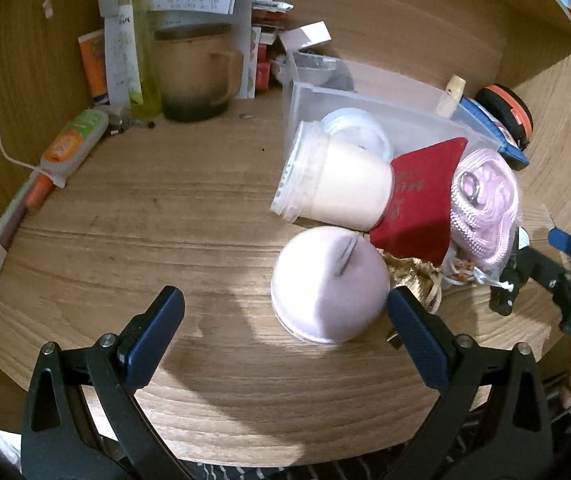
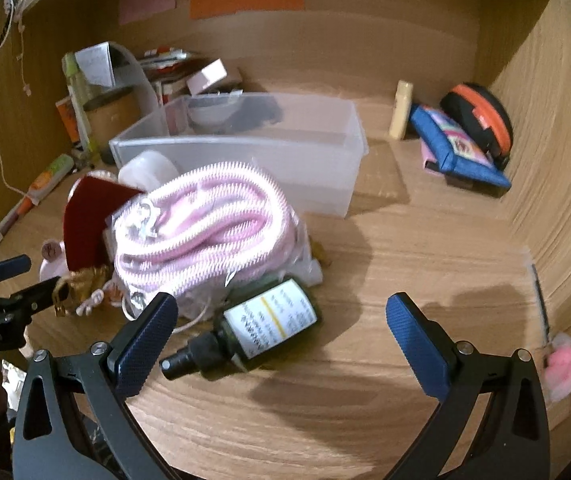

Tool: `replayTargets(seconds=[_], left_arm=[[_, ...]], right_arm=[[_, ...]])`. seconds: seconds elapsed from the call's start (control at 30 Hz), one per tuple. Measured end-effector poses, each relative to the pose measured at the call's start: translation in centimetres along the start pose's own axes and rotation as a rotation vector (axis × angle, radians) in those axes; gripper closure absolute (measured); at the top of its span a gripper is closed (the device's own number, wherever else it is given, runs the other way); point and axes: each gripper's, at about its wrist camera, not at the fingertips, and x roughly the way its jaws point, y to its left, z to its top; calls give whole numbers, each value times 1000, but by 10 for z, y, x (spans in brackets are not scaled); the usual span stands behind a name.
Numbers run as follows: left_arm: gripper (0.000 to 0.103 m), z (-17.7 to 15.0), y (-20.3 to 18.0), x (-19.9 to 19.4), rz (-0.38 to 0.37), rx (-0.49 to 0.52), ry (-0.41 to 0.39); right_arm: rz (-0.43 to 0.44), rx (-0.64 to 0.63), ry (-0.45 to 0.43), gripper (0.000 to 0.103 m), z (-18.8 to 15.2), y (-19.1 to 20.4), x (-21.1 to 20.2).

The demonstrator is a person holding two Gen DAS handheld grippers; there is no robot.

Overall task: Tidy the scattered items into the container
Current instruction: 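Grasp the pink-white round container with the left tool while the right tool grasps the green bottle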

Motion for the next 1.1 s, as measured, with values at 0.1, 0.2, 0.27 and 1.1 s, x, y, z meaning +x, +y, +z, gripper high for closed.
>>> replayTargets(seconds=[0.1, 0.2, 0.27, 1.1], left_arm=[[0, -2, -2, 3, 3, 1, -4], [0, -3, -2, 9, 7, 1, 9], [0, -2, 1, 14, 30, -2, 18], [40, 10, 1, 27, 158, -7, -39]], right_arm=[[-22, -5, 16, 0, -4, 0, 6], [-45, -2, 33, 0, -7, -4, 11], [-52, 10, 38, 0, -9, -10, 13], [49, 174, 41, 55, -8, -46, 32]])
